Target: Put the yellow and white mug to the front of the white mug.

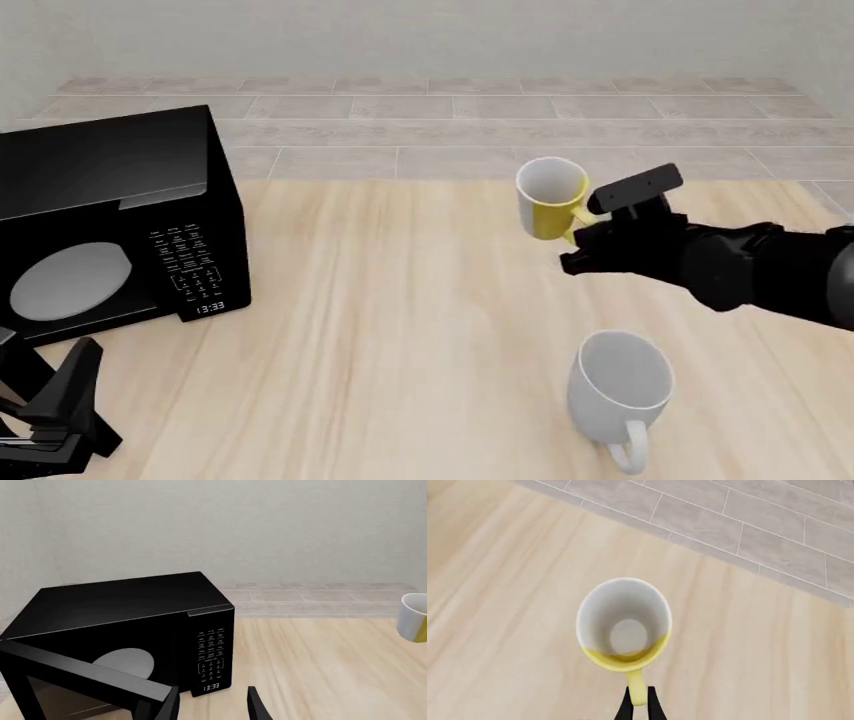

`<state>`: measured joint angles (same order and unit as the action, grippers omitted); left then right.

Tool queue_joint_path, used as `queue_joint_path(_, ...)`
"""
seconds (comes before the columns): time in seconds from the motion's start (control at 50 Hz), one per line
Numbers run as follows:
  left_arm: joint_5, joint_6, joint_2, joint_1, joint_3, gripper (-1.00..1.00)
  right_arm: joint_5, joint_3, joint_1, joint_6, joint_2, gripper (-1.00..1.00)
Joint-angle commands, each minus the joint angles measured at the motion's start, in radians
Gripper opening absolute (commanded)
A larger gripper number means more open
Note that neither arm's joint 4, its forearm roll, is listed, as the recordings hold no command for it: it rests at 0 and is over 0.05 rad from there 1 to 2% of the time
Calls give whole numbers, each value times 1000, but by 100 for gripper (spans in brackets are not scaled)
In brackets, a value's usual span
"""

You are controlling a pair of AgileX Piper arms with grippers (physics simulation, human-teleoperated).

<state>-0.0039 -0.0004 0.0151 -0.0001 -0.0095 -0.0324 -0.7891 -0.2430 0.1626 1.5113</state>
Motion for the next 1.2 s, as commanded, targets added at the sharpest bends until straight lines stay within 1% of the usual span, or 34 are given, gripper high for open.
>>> queue_joint_path(0.02,0,0,0,0,0,100,-27,21,61,-17,22,-100)
queue_joint_path(0.26,0,0,0,0,0,100,-35,58,91,-20,2,-100)
queue_joint_path(0.56,0,0,0,0,0,100,-75,110,118,-20,8,-100)
queue_joint_path(0.76,0,0,0,0,0,100,-108,112,144,-7,61,-100)
queue_joint_path(0.88,0,0,0,0,0,100,-138,119,145,-7,100,-100)
queue_joint_path(1.06,0,0,0,0,0,100,-157,107,159,-2,147,-100)
queue_joint_path(1.2,0,0,0,0,0,100,-189,94,164,-7,213,-100)
